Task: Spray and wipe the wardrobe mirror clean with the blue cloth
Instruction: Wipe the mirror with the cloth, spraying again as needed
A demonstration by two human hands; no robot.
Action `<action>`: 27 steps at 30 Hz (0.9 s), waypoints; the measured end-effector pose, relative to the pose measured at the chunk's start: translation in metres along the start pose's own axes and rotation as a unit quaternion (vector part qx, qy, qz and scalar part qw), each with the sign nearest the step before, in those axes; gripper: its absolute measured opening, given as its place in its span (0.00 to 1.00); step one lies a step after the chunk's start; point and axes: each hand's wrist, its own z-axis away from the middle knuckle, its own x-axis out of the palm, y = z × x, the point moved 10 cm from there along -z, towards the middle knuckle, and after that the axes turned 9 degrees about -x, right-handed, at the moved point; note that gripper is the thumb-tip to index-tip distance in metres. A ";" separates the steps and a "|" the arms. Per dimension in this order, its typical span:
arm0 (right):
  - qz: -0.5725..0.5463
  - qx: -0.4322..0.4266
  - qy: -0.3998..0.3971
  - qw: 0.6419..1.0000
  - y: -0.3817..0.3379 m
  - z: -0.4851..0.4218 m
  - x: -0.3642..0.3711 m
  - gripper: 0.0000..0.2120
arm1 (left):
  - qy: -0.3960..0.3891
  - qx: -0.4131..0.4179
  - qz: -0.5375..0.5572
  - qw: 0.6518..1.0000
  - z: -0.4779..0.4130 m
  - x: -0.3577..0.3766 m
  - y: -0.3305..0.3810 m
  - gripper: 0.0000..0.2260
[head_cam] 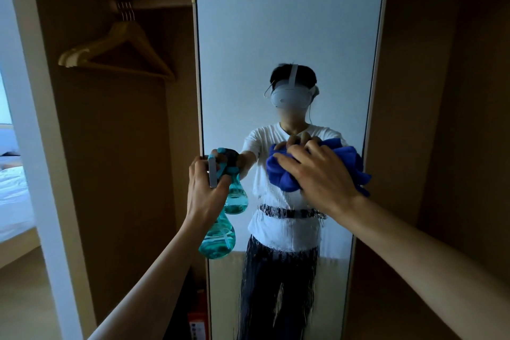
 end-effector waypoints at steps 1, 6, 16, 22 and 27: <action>-0.001 0.004 0.012 1.000 0.006 -0.004 -0.006 0.28 | 0.000 0.000 -0.002 1.000 0.000 0.000 0.000 0.18; 0.024 0.037 0.057 0.997 0.049 -0.025 -0.044 0.25 | -0.004 0.004 0.002 1.000 -0.001 0.002 0.000 0.21; 0.024 -0.016 0.051 0.998 0.045 -0.007 -0.032 0.22 | 0.016 0.014 -0.002 1.000 -0.002 0.001 -0.006 0.22; -0.011 -0.031 -0.006 0.999 0.010 0.039 0.006 0.27 | 0.025 0.020 -0.012 0.999 0.001 0.004 -0.005 0.22; -0.030 -0.040 -0.017 0.999 0.010 0.046 0.008 0.27 | 0.026 0.021 -0.017 0.999 0.004 0.003 -0.002 0.22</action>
